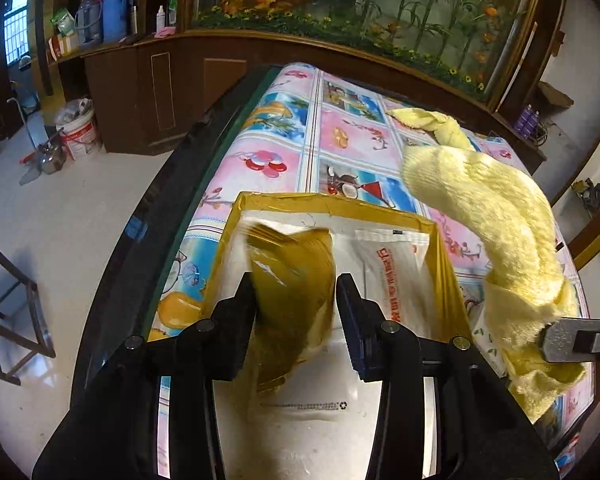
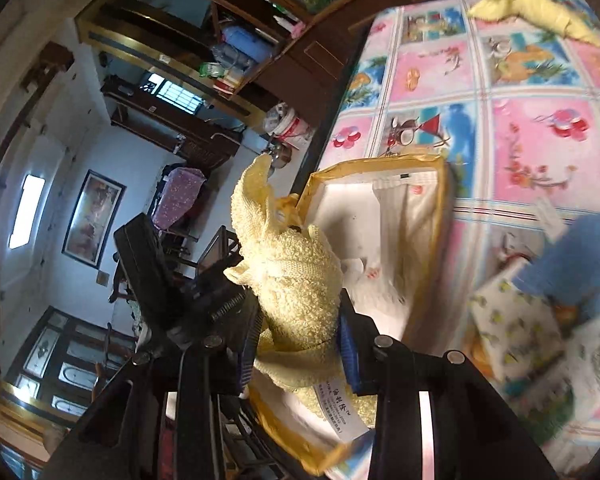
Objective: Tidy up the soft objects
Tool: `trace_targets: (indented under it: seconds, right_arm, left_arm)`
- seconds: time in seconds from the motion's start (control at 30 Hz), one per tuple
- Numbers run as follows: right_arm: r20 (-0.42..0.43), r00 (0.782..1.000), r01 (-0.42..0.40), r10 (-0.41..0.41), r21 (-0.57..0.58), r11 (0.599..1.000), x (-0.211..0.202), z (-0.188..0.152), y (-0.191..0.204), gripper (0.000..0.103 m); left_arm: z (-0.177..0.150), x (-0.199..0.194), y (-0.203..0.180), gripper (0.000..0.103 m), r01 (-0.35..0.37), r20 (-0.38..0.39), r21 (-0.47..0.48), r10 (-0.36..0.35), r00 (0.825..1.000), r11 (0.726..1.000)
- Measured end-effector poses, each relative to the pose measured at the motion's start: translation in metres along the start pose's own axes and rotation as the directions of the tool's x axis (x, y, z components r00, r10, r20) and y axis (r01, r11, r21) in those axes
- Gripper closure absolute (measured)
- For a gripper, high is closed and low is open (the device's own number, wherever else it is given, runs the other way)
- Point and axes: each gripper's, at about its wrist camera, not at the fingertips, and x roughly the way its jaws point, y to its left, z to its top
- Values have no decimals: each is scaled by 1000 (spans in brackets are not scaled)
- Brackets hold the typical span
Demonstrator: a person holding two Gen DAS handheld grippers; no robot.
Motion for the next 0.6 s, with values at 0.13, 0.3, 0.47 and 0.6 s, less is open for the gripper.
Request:
trace_targets:
  seconds: [0.13,0.3,0.47,0.6]
  right_arm:
    - [-13,998,67,-67,54,996,37,16,-4,62]
    - [-6,997,80,-80,80,994,52,25,-10,56]
    - [58,992,112,-108,-63,992,26,11,7,56]
    - [139,977,184,-161,-179,967,0,-9,19,56]
  left_arm:
    - [-1,7,12,60,37,-28,-44,-38,999,998]
    - [-6,-17,22,60,53,22,-78,-51,998,996]
    - [-23,-50,19,60,74,96,-114,-63,993,991]
    - [-39,-70,5,60,127,138,-155,-106,985,980]
